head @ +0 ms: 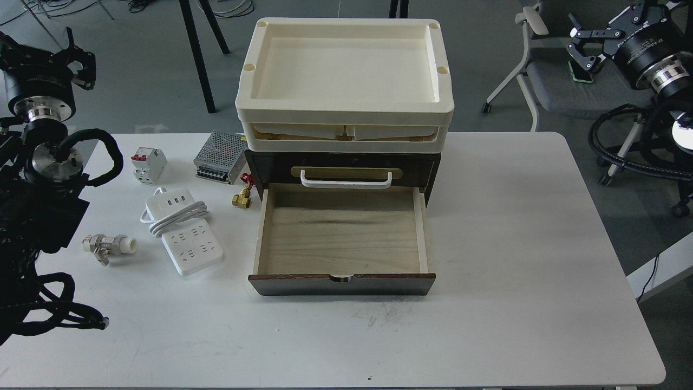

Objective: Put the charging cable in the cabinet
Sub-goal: 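Move the left arm from rest toward the white power strip, then lower the left gripper onto the white power strip and grasp it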

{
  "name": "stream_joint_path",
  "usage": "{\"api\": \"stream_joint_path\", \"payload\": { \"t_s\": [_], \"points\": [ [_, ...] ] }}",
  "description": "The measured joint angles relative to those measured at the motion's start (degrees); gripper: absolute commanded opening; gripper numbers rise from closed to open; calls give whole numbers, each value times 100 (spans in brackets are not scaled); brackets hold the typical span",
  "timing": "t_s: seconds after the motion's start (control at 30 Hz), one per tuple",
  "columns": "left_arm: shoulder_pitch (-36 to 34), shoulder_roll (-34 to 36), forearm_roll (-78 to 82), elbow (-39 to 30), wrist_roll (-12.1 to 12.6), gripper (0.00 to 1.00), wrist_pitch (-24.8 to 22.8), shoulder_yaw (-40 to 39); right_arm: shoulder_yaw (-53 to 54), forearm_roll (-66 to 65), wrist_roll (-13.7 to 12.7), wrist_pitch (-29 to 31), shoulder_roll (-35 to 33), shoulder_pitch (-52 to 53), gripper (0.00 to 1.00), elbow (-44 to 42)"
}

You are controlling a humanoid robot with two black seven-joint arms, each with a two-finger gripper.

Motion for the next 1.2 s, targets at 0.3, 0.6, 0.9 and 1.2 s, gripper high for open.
{"api": "stream_joint_path", "payload": {
  "t_s": [0.3, 0.6, 0.9, 1.2],
  "points": [
    [345, 1941, 1857, -3442, -6, 98, -1, 555, 70, 2, 7, 0, -251, -72, 100, 83],
    [975, 3648, 5443, -5507, -5, 98, -3, 259, 91, 9, 31, 0, -538, -230, 100, 90],
    [1113, 4447, 10116, -6361, -5, 98, 0, 382, 109, 35, 52, 0, -703, -412, 100, 102],
    [1119, 4088, 14080, -6033, -5, 98, 0, 1866, 127, 39, 60, 0, -733, -733, 100, 450]
  ]
}}
